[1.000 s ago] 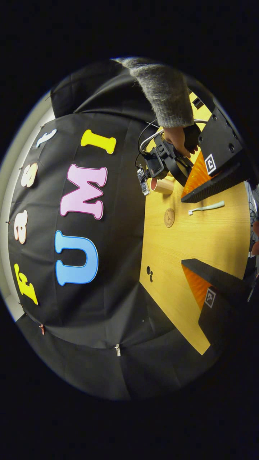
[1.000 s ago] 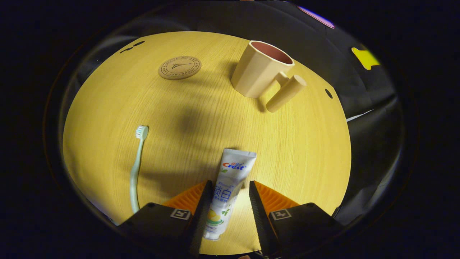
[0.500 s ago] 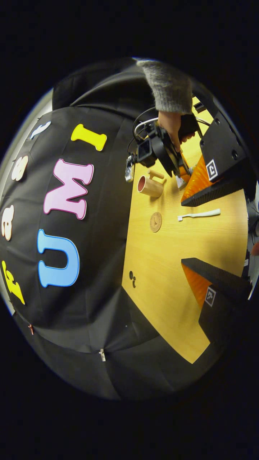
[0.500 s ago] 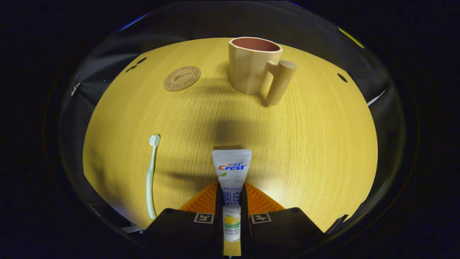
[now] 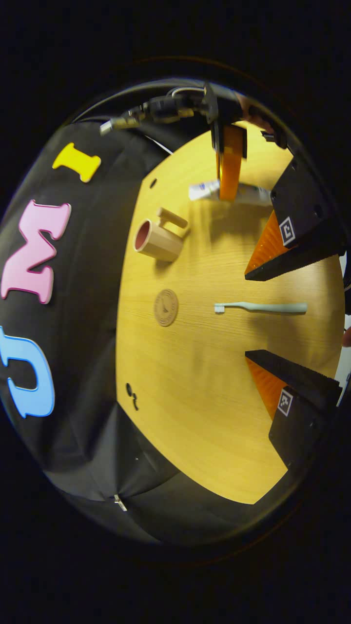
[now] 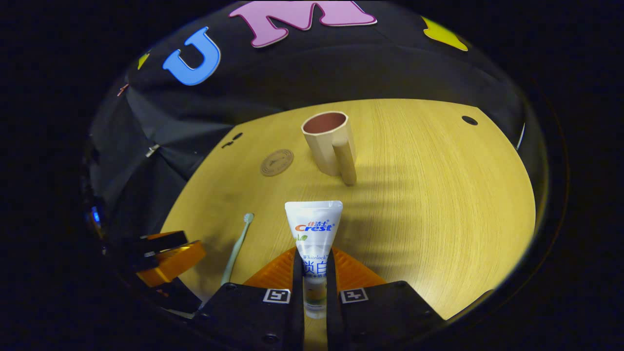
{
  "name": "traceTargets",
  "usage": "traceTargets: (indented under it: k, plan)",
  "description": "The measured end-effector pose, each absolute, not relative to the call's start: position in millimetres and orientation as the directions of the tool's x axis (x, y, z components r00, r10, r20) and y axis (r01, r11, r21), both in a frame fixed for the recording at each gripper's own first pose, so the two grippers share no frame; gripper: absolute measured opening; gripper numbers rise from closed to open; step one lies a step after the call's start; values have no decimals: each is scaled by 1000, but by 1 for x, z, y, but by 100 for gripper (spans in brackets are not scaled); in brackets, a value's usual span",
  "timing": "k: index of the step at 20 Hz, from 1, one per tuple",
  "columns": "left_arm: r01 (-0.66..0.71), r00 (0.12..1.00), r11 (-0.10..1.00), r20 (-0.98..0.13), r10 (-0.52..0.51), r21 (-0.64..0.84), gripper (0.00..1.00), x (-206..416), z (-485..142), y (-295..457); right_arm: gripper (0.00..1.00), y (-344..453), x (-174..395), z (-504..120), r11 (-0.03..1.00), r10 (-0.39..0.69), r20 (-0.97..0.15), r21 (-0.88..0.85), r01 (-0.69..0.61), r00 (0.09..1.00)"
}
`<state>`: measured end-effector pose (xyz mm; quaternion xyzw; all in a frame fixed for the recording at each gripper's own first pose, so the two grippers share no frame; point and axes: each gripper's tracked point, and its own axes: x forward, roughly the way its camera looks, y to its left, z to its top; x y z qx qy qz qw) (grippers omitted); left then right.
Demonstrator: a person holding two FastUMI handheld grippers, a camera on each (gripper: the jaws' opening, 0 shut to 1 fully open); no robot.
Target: Put the toothbrush and toothpaste on the desktop into the cup, then pick up the cup and place it on the coaster on the desktop.
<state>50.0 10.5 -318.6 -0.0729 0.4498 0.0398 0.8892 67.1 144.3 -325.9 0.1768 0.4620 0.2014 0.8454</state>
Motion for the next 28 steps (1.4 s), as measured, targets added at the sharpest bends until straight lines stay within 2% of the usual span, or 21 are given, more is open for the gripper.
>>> traceTargets:
  k: [3,7,10,12,17,18,19,20,22,24,28]
  plan:
    - [-130,479,990,-877,23,-45,90,52,-351,10,22,131,74,-301,817,558,-626,531,-226,545]
    - [-68,424,998,-905,34,6,89,65,-373,10,22,122,77,-282,814,554,-590,532,-234,587]
    - [-37,364,999,-931,17,4,85,59,-386,3,22,117,82,-277,816,543,-588,538,-212,600]
    - [-50,361,999,-933,3,-16,82,60,-389,-1,22,113,85,-275,818,538,-586,537,-206,607]
    - [-79,350,997,-937,4,-26,52,62,-389,-4,22,110,89,-277,820,532,-592,538,-195,606]
    - [-85,347,996,-938,12,-18,39,63,-389,-2,22,110,88,-278,823,529,-593,534,-195,607]
    - [-91,346,996,-938,14,-19,30,63,-387,-2,22,110,88,-278,823,529,-593,533,-196,607]
    - [-93,354,996,-935,16,-18,20,65,-387,-3,22,109,89,-279,825,525,-592,531,-194,611]
    - [-90,395,996,-919,12,-26,9,69,-386,-3,22,108,89,-278,828,518,-589,528,-189,620]
    - [-84,439,993,-898,-38,-83,6,71,-382,-9,22,107,90,-274,824,516,-580,537,-180,631]
    - [-98,624,975,-775,-97,-201,6,92,-327,-9,22,109,100,-245,795,521,-514,583,-169,681]
